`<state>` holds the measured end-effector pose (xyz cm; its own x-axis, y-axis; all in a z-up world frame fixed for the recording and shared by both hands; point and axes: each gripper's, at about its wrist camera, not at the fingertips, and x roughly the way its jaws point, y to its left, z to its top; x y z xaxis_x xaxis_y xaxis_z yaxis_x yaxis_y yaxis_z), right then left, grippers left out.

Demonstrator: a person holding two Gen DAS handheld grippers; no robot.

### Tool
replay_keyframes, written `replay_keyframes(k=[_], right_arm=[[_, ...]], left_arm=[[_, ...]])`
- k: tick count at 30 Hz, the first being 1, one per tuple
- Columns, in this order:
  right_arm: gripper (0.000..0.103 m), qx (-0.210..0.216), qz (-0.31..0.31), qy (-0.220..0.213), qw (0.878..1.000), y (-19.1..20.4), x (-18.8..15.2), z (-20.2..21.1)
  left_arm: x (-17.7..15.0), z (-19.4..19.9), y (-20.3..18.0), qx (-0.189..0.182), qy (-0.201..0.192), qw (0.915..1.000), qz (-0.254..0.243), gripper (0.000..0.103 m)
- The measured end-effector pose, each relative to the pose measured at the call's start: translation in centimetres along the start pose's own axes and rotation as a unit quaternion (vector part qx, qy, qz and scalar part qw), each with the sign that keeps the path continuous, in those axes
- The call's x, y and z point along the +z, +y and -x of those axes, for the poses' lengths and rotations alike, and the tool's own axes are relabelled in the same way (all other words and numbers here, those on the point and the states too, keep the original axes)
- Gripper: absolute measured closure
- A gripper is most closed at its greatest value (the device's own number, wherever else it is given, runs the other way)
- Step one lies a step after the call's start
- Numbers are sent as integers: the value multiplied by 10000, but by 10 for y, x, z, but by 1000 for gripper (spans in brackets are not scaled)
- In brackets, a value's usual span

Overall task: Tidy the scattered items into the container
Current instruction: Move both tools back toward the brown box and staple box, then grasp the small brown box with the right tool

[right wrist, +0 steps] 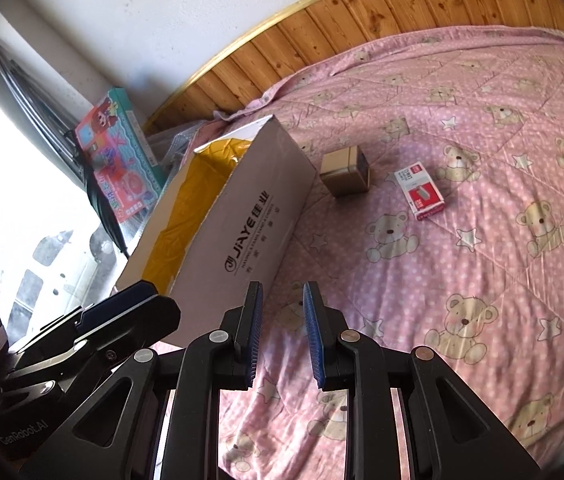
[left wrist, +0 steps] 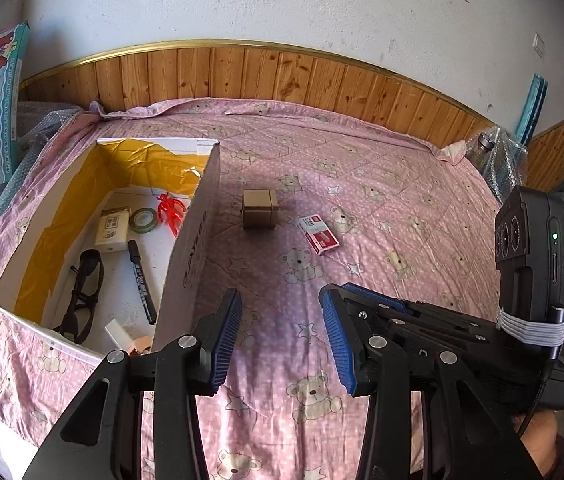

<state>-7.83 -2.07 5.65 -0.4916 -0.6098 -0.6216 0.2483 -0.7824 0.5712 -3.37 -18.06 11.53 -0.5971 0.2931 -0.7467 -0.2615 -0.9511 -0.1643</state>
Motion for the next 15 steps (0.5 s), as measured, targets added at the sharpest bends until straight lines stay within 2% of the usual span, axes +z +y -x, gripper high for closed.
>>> replay_keyframes(k=[3,8,15], right_arm=[[79,-70,-111,31,9999,-13,3,-6],[66,-201,-173,37,9996,-21,18,-25],[56,-490,58,43,9988,-19,54,-69]], left_arm=[[0,-13,-1,-5,141,9999,21,58],[1,-28,5,-47,294,9994,198,57],[9,-36,12,-91,334,9988,351,57]])
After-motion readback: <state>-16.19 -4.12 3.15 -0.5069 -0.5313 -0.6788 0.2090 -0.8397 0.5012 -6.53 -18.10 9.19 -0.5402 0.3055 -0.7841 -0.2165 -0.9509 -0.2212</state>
